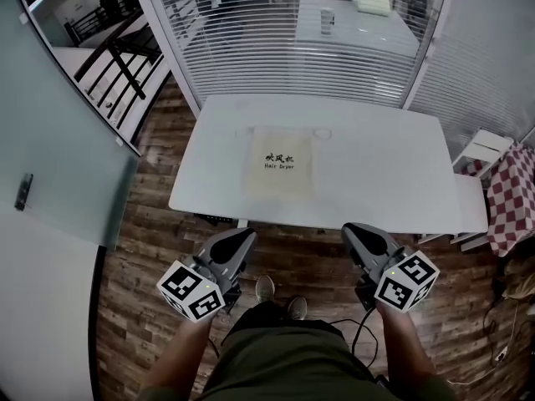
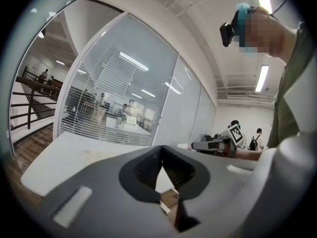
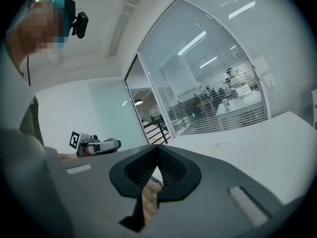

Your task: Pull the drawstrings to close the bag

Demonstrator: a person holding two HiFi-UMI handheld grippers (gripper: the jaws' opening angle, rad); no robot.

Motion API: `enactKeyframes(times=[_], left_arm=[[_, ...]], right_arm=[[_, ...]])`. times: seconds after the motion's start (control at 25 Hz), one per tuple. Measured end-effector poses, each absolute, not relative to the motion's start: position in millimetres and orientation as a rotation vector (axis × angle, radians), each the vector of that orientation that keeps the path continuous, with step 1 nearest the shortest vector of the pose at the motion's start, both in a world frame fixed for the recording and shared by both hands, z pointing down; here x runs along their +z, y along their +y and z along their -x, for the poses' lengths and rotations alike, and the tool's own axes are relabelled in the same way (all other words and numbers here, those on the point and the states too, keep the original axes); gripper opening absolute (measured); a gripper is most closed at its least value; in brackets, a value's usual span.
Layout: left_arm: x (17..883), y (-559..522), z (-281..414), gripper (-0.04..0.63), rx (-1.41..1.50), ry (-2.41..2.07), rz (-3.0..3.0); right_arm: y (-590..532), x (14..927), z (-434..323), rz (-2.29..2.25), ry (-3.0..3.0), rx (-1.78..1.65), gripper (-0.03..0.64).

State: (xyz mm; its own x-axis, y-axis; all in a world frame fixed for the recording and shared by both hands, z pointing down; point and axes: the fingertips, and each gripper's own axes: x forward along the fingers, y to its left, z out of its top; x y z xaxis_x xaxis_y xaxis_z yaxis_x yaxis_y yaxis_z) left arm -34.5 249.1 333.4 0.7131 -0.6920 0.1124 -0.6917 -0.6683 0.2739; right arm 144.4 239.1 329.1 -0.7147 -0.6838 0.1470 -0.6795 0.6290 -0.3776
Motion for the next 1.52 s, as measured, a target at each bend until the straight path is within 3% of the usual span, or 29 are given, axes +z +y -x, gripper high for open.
enactKeyframes(times=[0.72,1.52], left_arm=[[367.1,195.1,37.0,0.006,-0.019,-1.057,-2.591],[416.0,16.0,102.5,0.006,0.048,-1.0,-2.514]], right_arm=[[189.8,359.8,-141.7,1.197,2.863,-0.729,0.009],[23.9,402.0,-77.4,1.243,2.886,-0.869,0.011]])
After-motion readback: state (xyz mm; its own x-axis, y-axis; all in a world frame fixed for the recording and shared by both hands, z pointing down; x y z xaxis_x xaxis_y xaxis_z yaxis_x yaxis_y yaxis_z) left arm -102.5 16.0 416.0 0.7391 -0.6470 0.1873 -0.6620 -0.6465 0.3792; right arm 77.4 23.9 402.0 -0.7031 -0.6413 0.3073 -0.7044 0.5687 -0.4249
